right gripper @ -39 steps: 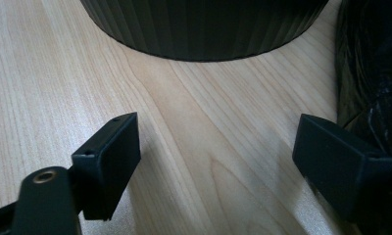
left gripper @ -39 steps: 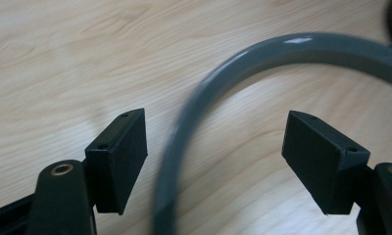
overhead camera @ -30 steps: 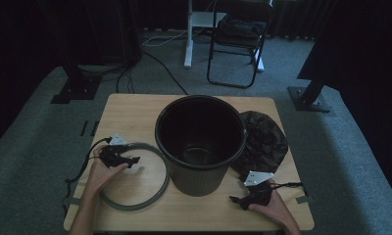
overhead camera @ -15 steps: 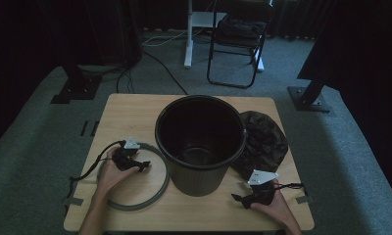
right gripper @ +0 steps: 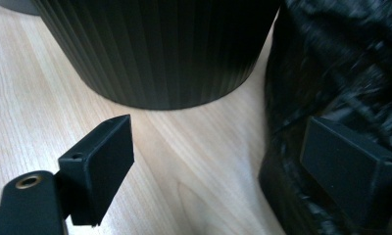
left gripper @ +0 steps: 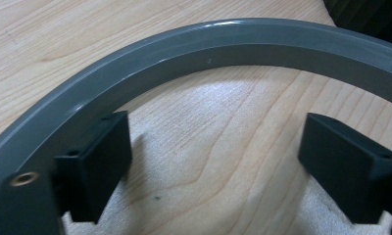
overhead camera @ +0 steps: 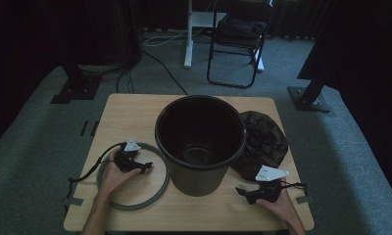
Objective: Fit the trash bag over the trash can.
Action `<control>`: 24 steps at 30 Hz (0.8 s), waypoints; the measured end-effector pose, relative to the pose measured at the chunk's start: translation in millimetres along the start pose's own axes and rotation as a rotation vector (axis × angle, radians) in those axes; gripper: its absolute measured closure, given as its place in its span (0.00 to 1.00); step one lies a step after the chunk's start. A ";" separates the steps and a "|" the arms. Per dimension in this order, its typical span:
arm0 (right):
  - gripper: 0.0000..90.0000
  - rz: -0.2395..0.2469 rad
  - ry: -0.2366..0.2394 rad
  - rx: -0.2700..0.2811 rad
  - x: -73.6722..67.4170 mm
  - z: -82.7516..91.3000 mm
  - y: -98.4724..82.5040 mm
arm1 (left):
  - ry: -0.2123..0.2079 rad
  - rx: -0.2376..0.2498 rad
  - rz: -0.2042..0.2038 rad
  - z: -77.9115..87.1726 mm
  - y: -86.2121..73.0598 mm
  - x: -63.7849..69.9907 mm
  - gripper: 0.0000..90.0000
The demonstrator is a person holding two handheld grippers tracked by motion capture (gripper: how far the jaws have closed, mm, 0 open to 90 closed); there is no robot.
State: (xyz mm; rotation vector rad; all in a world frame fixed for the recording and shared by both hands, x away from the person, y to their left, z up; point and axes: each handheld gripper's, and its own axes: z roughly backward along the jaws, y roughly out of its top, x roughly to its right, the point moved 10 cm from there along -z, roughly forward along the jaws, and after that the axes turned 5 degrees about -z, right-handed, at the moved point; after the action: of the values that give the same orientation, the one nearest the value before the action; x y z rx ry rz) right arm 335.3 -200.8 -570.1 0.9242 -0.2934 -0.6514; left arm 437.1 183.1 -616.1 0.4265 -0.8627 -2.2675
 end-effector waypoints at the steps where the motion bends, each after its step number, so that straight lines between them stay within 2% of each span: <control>1: 0.13 0.005 -0.004 0.013 -0.2 2.2 3.7 | 0.000 0.001 0.000 -0.1 0.0 0.0 0.13; 4: 0.12 0.013 -0.022 0.036 0.9 6.6 12.2 | 0.001 0.005 0.000 -0.2 -0.1 0.2 0.12; 8: 0.12 0.016 -0.035 0.038 5.1 8.2 16.7 | -0.001 0.012 -0.001 -0.2 -0.4 0.9 0.12; 9: 0.12 0.016 -0.051 0.044 11.3 10.3 20.9 | -0.003 0.018 -0.005 -0.3 -0.6 0.8 0.12; 16: 0.12 0.039 -0.093 0.058 29.4 19.8 37.6 | -0.009 0.025 -0.011 -0.3 -0.7 0.7 0.12; 21: 0.12 0.035 -0.120 0.064 48.6 24.4 51.0 | -0.010 0.025 -0.011 -0.3 -0.7 0.7 0.12; 22: 0.12 0.035 -0.120 0.064 48.6 24.4 51.0 | -0.010 0.025 -0.011 -0.3 -0.7 0.7 0.12; 23: 0.12 0.032 -0.141 0.062 59.4 24.9 55.4 | -0.010 0.026 -0.012 -0.3 -0.7 0.8 0.12; 24: 0.12 0.033 -0.150 0.062 63.7 25.0 56.9 | -0.011 0.026 -0.013 -0.3 -0.7 0.8 0.12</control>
State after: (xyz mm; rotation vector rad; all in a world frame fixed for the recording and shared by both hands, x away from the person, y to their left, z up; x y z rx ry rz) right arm 394.4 -232.7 -511.7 0.9287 -0.4642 -0.6854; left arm 436.3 182.8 -616.8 0.4329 -0.8976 -2.2743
